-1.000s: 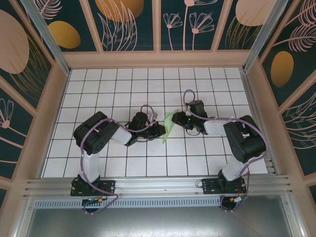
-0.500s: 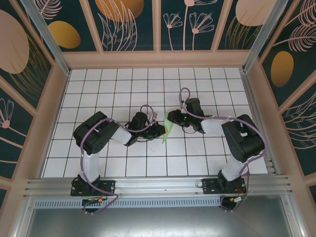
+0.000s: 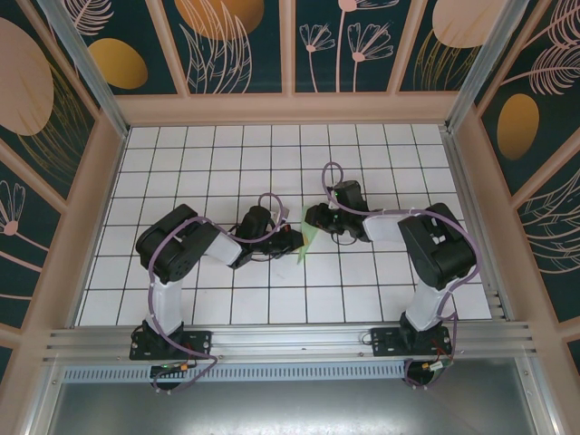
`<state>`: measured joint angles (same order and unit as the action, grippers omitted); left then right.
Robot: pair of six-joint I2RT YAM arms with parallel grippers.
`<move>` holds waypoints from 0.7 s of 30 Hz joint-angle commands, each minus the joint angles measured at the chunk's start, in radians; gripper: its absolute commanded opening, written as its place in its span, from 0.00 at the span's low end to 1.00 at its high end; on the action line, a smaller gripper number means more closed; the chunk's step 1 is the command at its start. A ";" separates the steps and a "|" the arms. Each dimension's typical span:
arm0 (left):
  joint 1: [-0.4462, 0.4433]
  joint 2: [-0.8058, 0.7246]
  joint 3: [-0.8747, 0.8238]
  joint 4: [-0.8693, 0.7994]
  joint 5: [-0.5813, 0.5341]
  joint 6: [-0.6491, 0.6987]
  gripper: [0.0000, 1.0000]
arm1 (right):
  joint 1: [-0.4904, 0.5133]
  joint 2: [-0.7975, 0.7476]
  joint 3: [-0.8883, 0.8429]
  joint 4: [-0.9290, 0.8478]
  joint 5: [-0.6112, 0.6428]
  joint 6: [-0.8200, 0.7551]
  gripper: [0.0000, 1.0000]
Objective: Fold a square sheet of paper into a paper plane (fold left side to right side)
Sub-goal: Fold the wing for the fifth time at the center of the table.
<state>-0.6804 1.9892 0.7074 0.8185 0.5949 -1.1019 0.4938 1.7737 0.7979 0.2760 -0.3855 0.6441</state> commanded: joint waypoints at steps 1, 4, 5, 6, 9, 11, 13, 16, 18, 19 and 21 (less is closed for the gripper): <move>0.005 0.019 0.015 0.005 0.020 -0.002 0.05 | 0.005 0.019 0.024 -0.036 0.038 -0.029 0.35; 0.006 0.019 0.015 0.004 0.017 -0.003 0.06 | 0.005 0.029 0.026 -0.044 0.042 -0.028 0.35; 0.005 0.018 0.014 0.003 0.018 -0.003 0.06 | 0.005 0.034 0.030 -0.051 0.043 -0.027 0.35; 0.006 0.017 0.014 0.003 0.017 -0.003 0.06 | 0.004 0.039 0.032 -0.058 0.046 -0.026 0.35; 0.005 0.013 0.011 0.002 0.013 -0.003 0.06 | 0.004 0.043 0.037 -0.091 0.066 -0.018 0.35; 0.006 0.010 0.009 0.000 0.010 -0.003 0.06 | 0.003 0.044 0.038 -0.116 0.084 -0.011 0.35; 0.005 0.006 0.009 -0.002 0.009 -0.001 0.06 | 0.004 0.045 0.039 -0.139 0.099 -0.006 0.35; 0.007 -0.019 0.007 -0.013 0.004 0.005 0.11 | 0.002 0.049 0.029 -0.151 0.112 0.000 0.35; 0.007 -0.052 0.002 -0.042 -0.009 0.022 0.18 | 0.001 0.050 0.016 -0.143 0.114 0.005 0.35; 0.007 -0.075 0.000 -0.070 -0.016 0.037 0.22 | 0.000 0.050 0.011 -0.137 0.113 0.008 0.35; 0.007 -0.122 -0.006 -0.128 -0.039 0.067 0.26 | -0.001 0.050 0.005 -0.133 0.111 0.011 0.35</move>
<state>-0.6796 1.9388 0.7086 0.7681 0.5858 -1.0851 0.4999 1.7966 0.8246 0.2127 -0.3405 0.6422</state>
